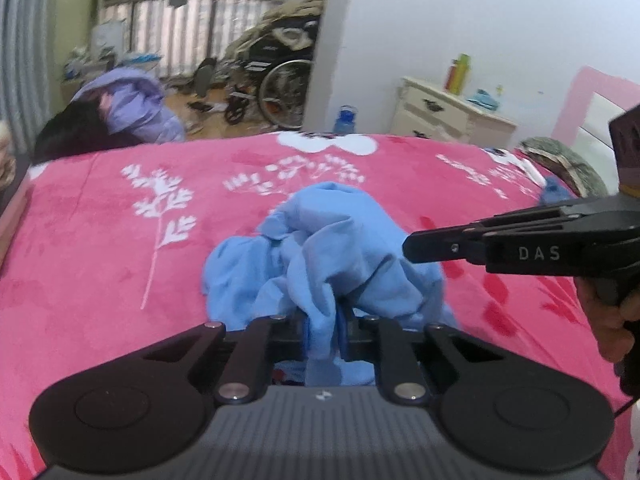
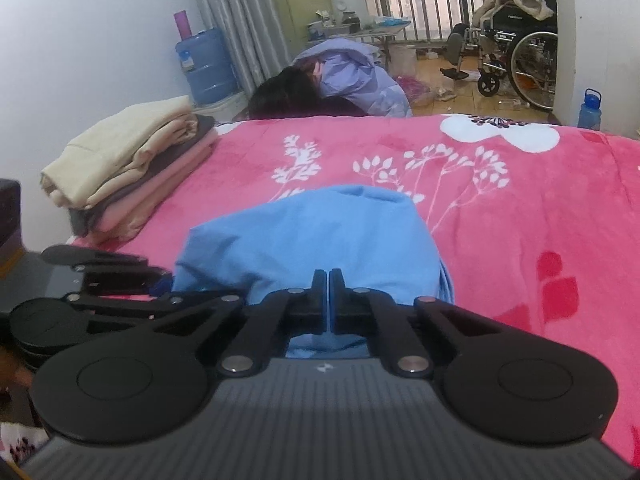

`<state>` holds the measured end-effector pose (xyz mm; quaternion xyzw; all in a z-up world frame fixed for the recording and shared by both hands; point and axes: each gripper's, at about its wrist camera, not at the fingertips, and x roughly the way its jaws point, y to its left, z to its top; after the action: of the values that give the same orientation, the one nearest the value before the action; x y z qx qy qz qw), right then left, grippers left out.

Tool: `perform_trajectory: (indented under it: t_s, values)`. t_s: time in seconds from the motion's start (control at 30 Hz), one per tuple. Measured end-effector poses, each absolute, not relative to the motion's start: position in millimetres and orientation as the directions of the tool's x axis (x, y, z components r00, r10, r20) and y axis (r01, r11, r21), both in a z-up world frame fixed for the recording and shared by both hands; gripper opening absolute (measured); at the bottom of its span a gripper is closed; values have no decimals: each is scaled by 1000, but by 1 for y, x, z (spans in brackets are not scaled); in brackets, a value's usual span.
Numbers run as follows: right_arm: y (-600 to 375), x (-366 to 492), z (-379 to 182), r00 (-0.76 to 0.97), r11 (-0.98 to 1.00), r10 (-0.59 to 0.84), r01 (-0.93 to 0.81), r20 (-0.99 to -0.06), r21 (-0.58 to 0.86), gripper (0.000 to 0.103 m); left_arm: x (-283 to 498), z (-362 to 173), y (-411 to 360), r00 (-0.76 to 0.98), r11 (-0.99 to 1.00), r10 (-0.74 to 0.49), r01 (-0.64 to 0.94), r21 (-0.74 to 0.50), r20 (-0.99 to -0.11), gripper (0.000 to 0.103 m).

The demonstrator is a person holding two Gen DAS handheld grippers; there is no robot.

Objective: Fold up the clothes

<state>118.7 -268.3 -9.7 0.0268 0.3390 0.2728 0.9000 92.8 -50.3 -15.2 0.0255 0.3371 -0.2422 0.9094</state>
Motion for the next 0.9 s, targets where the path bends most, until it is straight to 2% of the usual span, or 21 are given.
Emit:
perform_trajectory:
  t_s: [0.13,0.2,0.27,0.3,0.37,0.4,0.43,0.47,0.5,0.57,0.63,0.8,0.9]
  values:
    - [-266,94,16,678,864,498,-444,-541,238,8,72,-14,-69,640,841,-460,537,-69,-615,13]
    - [-255,90,23,680,862,499,-454,-537,226,40,63,-16,-79,623,817,-479,574,-55,-619,13]
    - [-239,89,21,673,866,480,-465,-562,182,61,54,-18,-91,608,794,-493,606,-37,-622,13]
    - [-231,88,21,670,867,470,-471,-575,160,62,49,-20,-95,602,785,-499,619,-30,-623,13]
    - [-215,87,20,663,868,449,-483,-599,116,61,41,-21,-103,593,770,-510,638,-22,-623,13]
    - [-214,87,14,654,872,431,-478,-621,103,54,38,-22,-106,589,764,-514,645,-20,-623,13]
    - [-214,88,8,643,878,411,-470,-646,92,43,35,-23,-108,586,760,-516,650,-18,-624,13]
    - [-219,88,4,630,886,399,-452,-666,104,17,32,-24,-109,583,758,-517,653,-18,-627,13]
    - [-224,88,0,617,895,390,-430,-684,122,10,29,-25,-108,580,757,-516,653,-19,-631,13]
    - [-244,84,0,614,909,387,-378,-688,174,7,25,-25,-105,570,756,-514,655,-24,-641,13]
    - [-263,73,2,625,921,377,-329,-684,207,6,21,-24,-99,561,755,-515,654,-34,-648,19]
    - [-306,38,2,629,938,345,-209,-697,276,5,21,-11,-75,566,773,-544,624,-109,-620,24]
    - [-319,13,-12,584,939,336,-149,-739,310,5,30,-8,-64,581,794,-545,589,-150,-604,36]
